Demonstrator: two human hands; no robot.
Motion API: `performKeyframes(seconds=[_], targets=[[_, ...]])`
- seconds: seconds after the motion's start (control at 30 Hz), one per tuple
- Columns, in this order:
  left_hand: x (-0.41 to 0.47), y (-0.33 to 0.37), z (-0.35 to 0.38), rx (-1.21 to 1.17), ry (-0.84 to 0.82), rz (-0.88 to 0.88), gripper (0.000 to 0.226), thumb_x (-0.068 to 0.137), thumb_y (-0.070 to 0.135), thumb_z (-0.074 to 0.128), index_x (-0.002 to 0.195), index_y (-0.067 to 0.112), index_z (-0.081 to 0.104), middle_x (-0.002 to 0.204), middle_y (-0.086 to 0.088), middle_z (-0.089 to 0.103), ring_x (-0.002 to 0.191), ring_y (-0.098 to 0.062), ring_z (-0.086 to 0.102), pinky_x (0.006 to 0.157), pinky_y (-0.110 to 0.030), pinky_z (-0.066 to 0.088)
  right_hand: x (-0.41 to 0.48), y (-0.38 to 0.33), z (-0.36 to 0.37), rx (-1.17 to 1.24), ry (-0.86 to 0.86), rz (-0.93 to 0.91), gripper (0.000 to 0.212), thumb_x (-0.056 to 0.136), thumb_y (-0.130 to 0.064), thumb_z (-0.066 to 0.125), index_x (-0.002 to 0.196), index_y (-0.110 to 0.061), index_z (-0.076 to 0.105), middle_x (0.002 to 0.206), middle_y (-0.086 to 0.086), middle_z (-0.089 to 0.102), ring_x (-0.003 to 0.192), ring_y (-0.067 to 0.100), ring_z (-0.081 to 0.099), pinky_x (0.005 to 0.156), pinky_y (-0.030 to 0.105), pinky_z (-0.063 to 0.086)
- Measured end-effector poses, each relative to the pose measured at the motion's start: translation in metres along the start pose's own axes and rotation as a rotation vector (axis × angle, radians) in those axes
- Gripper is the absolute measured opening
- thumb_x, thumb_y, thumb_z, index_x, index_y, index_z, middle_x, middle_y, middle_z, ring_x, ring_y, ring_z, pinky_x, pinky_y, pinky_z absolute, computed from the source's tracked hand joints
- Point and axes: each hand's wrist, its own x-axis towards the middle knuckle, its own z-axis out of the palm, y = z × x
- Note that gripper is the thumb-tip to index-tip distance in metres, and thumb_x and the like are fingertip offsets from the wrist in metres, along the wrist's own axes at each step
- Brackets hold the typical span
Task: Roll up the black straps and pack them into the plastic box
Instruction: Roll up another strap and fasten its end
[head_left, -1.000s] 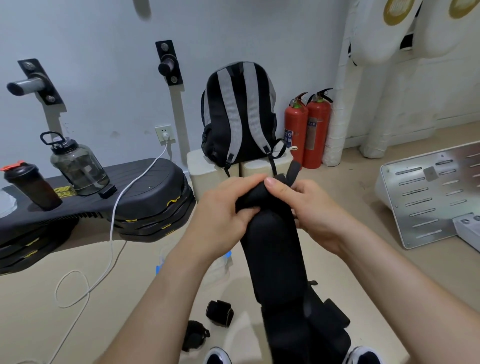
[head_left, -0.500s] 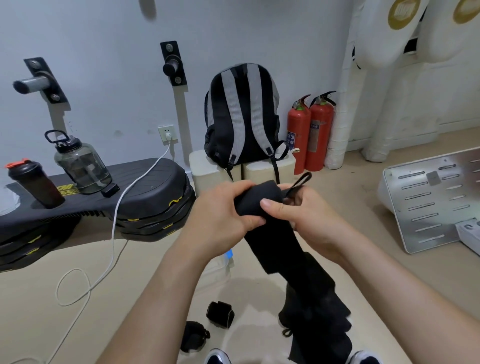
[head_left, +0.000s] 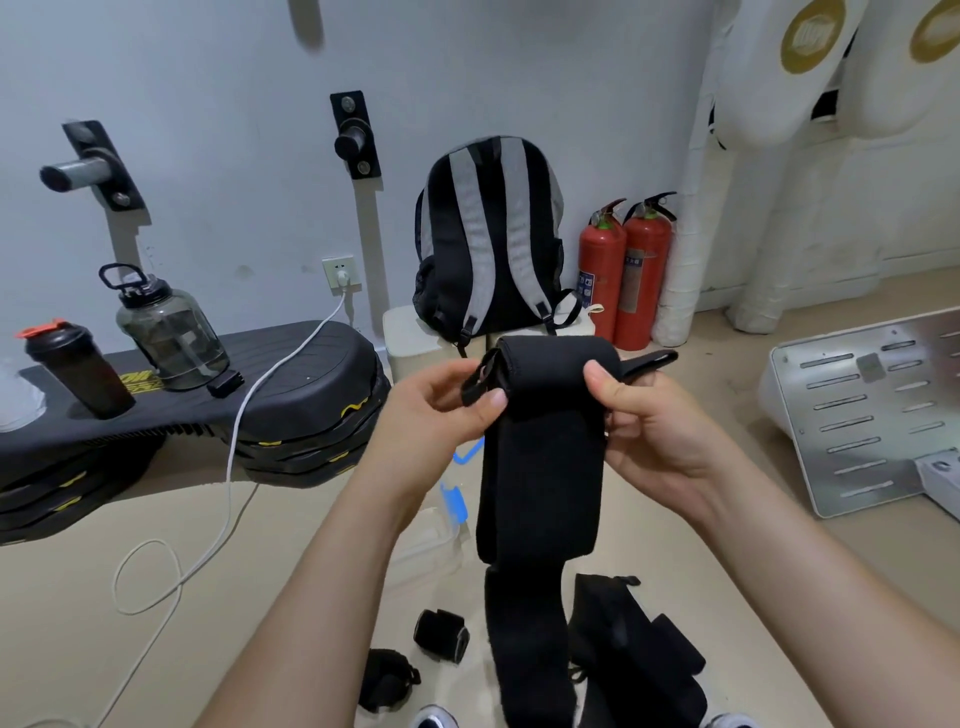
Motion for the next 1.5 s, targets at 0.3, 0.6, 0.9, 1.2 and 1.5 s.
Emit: performKeyframes(seconds=[0.3,0.6,0.9,1.2,1.5], targets=[[-0.004,-0.014,0.036,-0.013,-0.117,-0.023,0.049,0.08,0.016,0.07,0.127,0.02,0.058,0.116,-0.001,0.072,0.108,-0.014,0.069,0.089,-0.029,0.057,-0.005,0.009,0.014,0.172,-0.027,0.031,0.037,0.098,-0.017,0.05,0.125,0.008,0.059,0.119,0.025,0.068,0.11,0.035,0.068,0.089,0.041,0.059],[-0.004,-0.009,0.047,0.029,-0.015,0.057,0.031,0.096,0.005,0.059,0.108,0.033,0.059,0.096,0.025,0.07,0.097,0.005,0.066,0.087,-0.017,0.052,0.0,0.013,0.015,0.0,0.015,-0.044,0.029,0.102,-0.019,0.047,0.124,-0.003,0.06,0.117,0.016,0.071,0.108,0.026,0.07,0.089,0.035,0.057],[-0.001,0.003,0.039,-0.341,0.029,-0.039,0.054,0.081,0.038,0.071,0.12,0.002,0.064,0.111,-0.015,0.074,0.104,-0.029,0.071,0.079,-0.034,0.058,0.001,0.003,0.008,-0.149,-0.054,-0.202,0.037,0.085,-0.001,0.066,0.121,-0.008,0.062,0.112,0.011,0.073,0.108,0.026,0.069,0.086,0.032,0.058],[0.005,-0.002,0.028,-0.368,0.128,0.066,0.032,0.085,0.002,0.073,0.109,0.021,0.063,0.099,-0.005,0.073,0.097,-0.022,0.071,0.08,-0.035,0.058,0.002,0.012,0.005,-0.354,-0.09,0.003,0.018,0.101,-0.014,0.054,0.104,-0.007,0.069,0.096,0.013,0.076,0.088,0.02,0.073,0.075,0.032,0.057],[0.004,-0.002,0.013,0.217,0.198,0.287,0.038,0.074,-0.001,0.08,0.097,0.026,0.067,0.093,0.004,0.068,0.089,-0.011,0.064,0.076,-0.018,0.05,0.003,0.015,0.005,-0.462,0.08,-0.043,0.008,0.093,-0.012,0.067,0.092,-0.009,0.075,0.086,0.01,0.077,0.08,0.021,0.074,0.071,0.033,0.055]])
